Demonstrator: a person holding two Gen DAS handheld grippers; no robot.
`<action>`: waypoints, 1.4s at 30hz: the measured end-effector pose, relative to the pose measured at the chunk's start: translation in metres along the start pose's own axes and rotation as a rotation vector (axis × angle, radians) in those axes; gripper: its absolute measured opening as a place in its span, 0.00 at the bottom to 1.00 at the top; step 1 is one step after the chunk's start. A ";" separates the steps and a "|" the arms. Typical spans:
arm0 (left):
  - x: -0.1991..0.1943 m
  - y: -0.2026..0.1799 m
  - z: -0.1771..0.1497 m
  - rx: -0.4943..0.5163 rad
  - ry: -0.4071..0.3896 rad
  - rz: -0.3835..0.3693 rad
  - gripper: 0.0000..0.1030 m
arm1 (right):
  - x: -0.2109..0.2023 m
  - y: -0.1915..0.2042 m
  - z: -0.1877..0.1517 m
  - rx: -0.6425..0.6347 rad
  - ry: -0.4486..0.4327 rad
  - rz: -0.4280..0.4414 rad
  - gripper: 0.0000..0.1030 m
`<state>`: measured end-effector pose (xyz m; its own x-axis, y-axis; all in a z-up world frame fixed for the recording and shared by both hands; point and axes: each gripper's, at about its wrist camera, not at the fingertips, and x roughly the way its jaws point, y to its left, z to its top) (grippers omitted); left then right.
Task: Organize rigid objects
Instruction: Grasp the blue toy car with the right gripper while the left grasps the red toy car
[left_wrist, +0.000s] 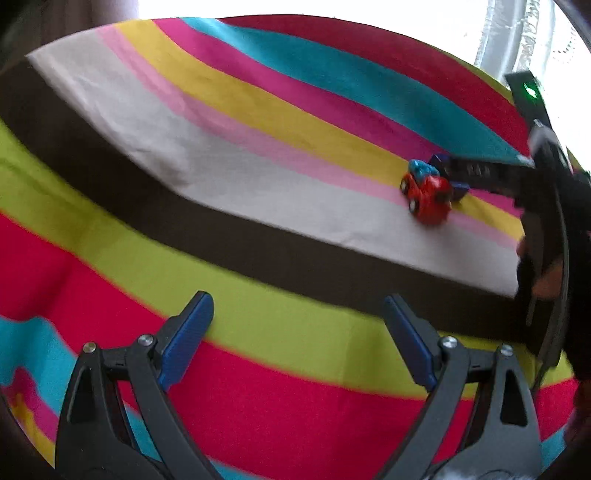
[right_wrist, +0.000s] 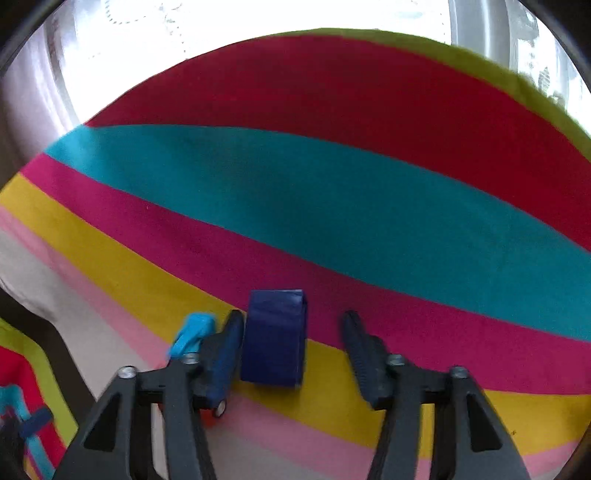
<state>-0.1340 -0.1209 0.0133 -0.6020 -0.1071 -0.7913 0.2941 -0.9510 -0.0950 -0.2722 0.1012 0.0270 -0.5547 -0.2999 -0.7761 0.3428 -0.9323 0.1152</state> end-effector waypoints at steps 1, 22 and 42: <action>0.003 -0.004 0.004 0.004 0.001 -0.011 0.91 | -0.002 -0.001 -0.003 -0.011 -0.001 0.002 0.30; 0.025 -0.127 0.026 0.233 0.056 -0.102 0.40 | -0.145 -0.081 -0.146 0.004 -0.008 0.003 0.28; -0.112 -0.108 -0.102 0.232 0.039 -0.159 0.40 | -0.214 -0.042 -0.200 0.041 -0.026 0.029 0.28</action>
<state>-0.0229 0.0230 0.0507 -0.5968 0.0558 -0.8004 0.0174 -0.9964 -0.0825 -0.0163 0.2447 0.0641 -0.5647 -0.3314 -0.7559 0.3279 -0.9305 0.1631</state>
